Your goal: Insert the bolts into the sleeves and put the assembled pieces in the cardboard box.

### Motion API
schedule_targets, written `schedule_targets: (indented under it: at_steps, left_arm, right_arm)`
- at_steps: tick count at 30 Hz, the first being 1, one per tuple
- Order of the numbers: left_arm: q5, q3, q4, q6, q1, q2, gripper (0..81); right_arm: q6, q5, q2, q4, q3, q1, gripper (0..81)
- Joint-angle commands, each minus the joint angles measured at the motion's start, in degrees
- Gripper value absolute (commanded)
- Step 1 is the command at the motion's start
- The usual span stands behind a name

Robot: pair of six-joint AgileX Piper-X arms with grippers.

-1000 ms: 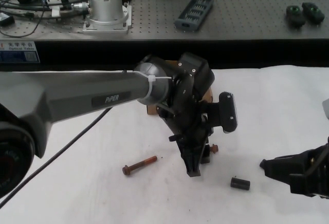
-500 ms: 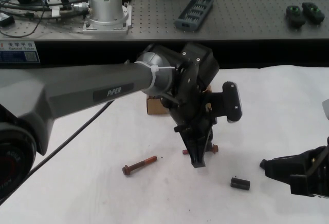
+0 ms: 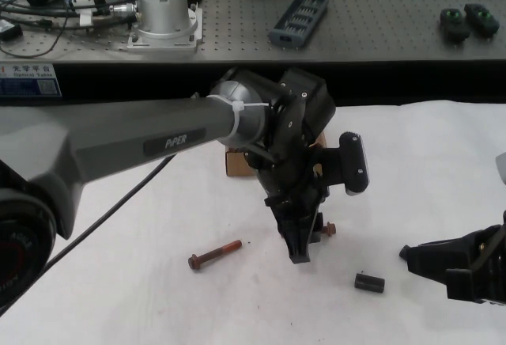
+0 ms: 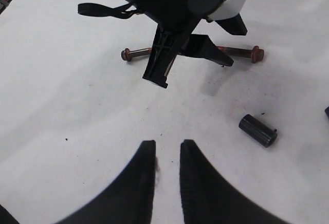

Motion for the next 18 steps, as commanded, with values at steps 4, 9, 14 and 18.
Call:
schedule_targets:
  at_steps: [4, 9, 14, 18]
  left_arm:
    - [0.11, -0.66, 0.49, 1.24, -0.02, 0.11, 27.2]
    - [0.93, -0.66, 1.84, 1.12, -0.02, 0.44, 27.2]
    - [0.69, -0.66, 1.82, 0.86, -0.02, 1.49, 27.2]
    - [0.44, -0.66, 1.7, 0.86, -0.13, 1.69, 27.2]
  right_arm:
    - [0.05, -2.28, -0.52, 0.41, -0.15, 0.09, 14.2]
    - [0.05, -2.47, -0.52, 0.41, -0.15, 0.09, 14.2]
    - [0.05, -2.47, -0.52, 0.41, -0.15, 0.09, 14.2]
    - [0.05, -2.47, -0.52, 0.41, -0.15, 0.09, 14.2]
